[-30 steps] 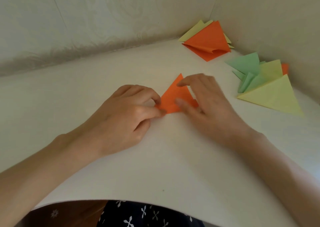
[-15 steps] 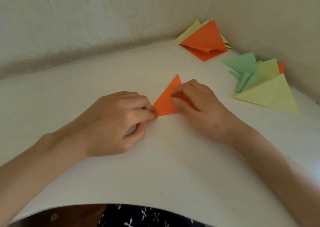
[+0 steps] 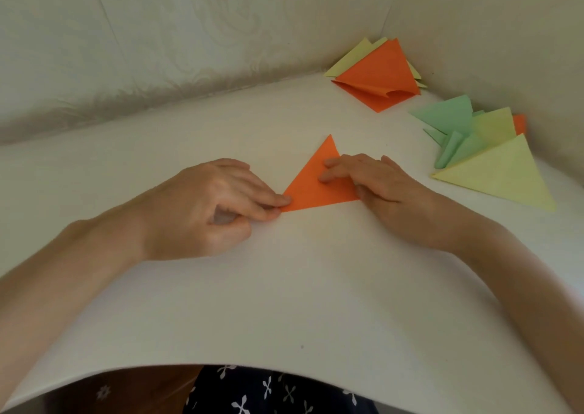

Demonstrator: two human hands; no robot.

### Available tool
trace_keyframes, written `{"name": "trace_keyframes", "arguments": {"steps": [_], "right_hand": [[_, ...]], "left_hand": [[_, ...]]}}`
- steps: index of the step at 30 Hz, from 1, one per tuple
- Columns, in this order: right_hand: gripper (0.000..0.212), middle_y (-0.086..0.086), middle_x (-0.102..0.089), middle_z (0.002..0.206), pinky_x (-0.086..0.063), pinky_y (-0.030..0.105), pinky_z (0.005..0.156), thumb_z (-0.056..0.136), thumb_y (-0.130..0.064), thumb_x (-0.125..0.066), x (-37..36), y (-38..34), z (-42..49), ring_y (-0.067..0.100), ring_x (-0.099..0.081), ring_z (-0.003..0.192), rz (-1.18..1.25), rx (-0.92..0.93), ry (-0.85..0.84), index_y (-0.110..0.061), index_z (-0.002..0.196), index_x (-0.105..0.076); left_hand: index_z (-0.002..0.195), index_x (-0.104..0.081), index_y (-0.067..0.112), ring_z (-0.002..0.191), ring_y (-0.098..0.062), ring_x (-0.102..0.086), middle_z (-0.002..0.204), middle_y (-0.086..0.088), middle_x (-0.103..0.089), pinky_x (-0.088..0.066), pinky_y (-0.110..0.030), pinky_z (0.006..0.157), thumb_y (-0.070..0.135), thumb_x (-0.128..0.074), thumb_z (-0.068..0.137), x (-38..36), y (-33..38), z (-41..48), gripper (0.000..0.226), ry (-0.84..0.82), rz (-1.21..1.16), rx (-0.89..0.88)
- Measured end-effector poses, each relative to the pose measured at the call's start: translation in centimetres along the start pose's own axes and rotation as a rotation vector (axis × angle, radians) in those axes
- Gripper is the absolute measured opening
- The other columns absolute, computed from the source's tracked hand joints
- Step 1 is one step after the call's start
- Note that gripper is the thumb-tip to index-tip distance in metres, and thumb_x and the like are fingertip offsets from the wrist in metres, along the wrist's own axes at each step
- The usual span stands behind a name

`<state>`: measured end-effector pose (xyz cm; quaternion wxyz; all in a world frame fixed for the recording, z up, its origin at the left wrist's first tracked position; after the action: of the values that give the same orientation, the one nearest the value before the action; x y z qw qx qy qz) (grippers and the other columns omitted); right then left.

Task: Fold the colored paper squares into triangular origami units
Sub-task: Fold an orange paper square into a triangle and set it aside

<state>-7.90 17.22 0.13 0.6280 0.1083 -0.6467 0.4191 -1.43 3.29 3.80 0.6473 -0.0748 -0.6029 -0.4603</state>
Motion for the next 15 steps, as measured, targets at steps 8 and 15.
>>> {"name": "trace_keyframes", "arguments": {"steps": [8,15], "right_hand": [[0.034,-0.016,-0.048,0.134,-0.011,0.038,0.116,0.100,-0.021,-0.039,0.9,-0.2,-0.2,0.003,-0.034,0.130,0.134,-0.068,-0.007,-0.032,0.127,-0.055],[0.017,0.001,-0.061,0.112,-0.022,0.026,0.105,0.083,-0.029,-0.057,2.4,-5.4,0.0,0.012,-0.047,0.112,-0.004,0.173,0.185,-0.014,0.088,-0.064]], "left_hand": [[0.101,-0.071,0.035,0.122,-0.006,-0.053,0.113,0.016,-0.068,-0.036,-0.019,0.103,0.027,-0.049,0.076,0.3,-3.3,-0.9,0.035,0.021,-0.463,0.225],[0.087,-0.067,0.017,0.085,-0.006,-0.067,0.092,0.007,-0.071,-0.046,-0.017,0.078,0.011,-0.049,0.083,3.2,-4.5,-0.7,0.019,0.450,-0.431,0.428]]}}
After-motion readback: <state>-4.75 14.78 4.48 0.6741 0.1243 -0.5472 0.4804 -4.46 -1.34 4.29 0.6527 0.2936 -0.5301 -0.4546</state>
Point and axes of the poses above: each hand's wrist, its own z-axis towards the middle knuckle, its own x-axis out of the back of the hand, y = z × x, the point moved 10 cm from there along z, towards the middle knuckle
